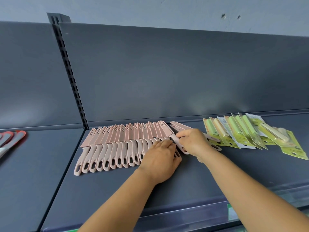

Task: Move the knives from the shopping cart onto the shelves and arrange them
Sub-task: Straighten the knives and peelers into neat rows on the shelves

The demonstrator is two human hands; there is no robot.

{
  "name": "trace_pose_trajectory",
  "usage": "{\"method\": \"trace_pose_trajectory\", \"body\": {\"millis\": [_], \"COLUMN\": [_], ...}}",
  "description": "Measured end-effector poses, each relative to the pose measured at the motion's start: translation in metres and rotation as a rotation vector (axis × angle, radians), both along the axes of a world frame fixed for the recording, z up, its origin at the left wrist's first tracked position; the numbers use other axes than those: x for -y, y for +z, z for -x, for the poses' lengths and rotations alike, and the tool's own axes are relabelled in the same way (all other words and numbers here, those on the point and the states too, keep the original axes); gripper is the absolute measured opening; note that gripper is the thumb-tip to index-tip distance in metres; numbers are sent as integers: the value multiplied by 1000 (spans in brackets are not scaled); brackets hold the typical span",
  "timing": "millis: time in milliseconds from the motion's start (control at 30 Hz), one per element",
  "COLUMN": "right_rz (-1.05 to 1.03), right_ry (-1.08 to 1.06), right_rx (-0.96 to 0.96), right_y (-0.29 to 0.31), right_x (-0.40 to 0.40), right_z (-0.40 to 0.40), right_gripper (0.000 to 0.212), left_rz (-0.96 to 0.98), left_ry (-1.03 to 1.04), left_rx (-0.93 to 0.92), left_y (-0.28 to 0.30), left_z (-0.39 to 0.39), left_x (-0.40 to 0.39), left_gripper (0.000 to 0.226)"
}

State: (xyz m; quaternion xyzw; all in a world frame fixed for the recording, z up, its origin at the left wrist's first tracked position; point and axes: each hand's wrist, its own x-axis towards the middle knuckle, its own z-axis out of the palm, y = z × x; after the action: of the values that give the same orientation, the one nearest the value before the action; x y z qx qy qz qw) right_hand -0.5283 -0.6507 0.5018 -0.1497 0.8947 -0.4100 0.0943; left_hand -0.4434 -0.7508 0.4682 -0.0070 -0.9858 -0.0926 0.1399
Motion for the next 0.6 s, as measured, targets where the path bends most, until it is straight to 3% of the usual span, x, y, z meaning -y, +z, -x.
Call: {"method": "trace_pose_trajectory", "body": {"millis": [133,400,600], "right_rz": [9,-233,-387], "right_ry": [-18,61,-23], "right_rx": [12,-149,-333], "right_y": [-1,-10,-5], "right_x": [0,6,-10], "right_z": [1,2,10], "right_gripper": [33,25,29], "left_rz": [4,18,43], "left_ry": [11,14,-33], "left_rx": [16,42,6], "left_y": [0,0,4], "left_z": [-1,0,2], "left_x": [0,0,-2], "left_gripper": [39,40,63]}}
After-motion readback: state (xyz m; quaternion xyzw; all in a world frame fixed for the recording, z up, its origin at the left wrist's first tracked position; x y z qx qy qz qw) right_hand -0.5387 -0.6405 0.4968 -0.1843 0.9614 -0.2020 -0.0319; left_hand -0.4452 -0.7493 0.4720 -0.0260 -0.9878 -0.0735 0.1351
